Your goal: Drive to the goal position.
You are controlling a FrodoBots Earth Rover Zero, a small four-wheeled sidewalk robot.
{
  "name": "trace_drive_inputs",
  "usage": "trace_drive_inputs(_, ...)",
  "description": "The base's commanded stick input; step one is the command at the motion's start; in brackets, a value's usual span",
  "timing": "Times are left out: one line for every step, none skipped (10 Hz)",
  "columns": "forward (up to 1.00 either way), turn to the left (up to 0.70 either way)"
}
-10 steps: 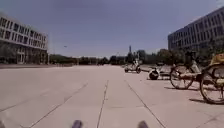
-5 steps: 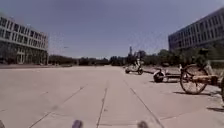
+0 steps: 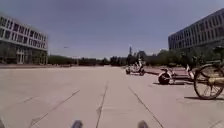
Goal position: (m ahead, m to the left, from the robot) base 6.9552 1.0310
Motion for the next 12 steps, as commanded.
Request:
trace_drive_inputs(0.85, 0.0)
trace_drive_inputs(0.85, 0.0)
trace_drive_inputs(0.85, 0.0)
trace_drive_inputs(0.85, 0.0)
trace_drive_inputs(0.85, 0.0)
trace_drive_inputs(0.85, 0.0)
trace_drive_inputs(0.85, 0.0)
trace_drive_inputs(0.85, 0.0)
trace_drive_inputs(0.85, 0.0)
trace_drive_inputs(0.85, 0.0)
trace_drive_inputs(0.85, 0.0)
trace_drive_inputs(0.85, 0.0)
